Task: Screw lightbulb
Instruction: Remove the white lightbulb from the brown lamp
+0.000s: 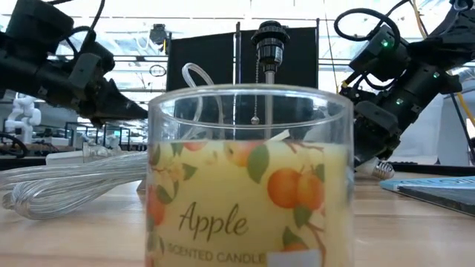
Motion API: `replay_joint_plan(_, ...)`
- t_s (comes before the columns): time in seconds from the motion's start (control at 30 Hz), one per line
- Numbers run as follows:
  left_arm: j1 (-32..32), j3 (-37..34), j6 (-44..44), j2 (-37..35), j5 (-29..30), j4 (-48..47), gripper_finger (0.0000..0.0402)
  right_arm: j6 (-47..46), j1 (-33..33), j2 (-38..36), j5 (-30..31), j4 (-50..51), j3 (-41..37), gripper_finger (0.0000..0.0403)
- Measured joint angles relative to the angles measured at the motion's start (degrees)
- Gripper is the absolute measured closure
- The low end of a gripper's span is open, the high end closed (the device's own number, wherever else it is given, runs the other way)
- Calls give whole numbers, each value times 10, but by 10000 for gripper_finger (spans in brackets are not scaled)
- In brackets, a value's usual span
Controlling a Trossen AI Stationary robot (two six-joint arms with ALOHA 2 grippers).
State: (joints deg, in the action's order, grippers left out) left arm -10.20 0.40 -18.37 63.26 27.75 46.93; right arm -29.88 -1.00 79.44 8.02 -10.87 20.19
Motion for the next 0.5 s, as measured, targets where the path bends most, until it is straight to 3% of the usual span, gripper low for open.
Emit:
replay_joint_plan(0.27,-2,0,57,-33,-53,37,401,1,8,13,6,-7,0,234)
replay_joint_plan(0.5,-15,0,86,-134,-46,-66,401,7,8,14,4,-3,0,234)
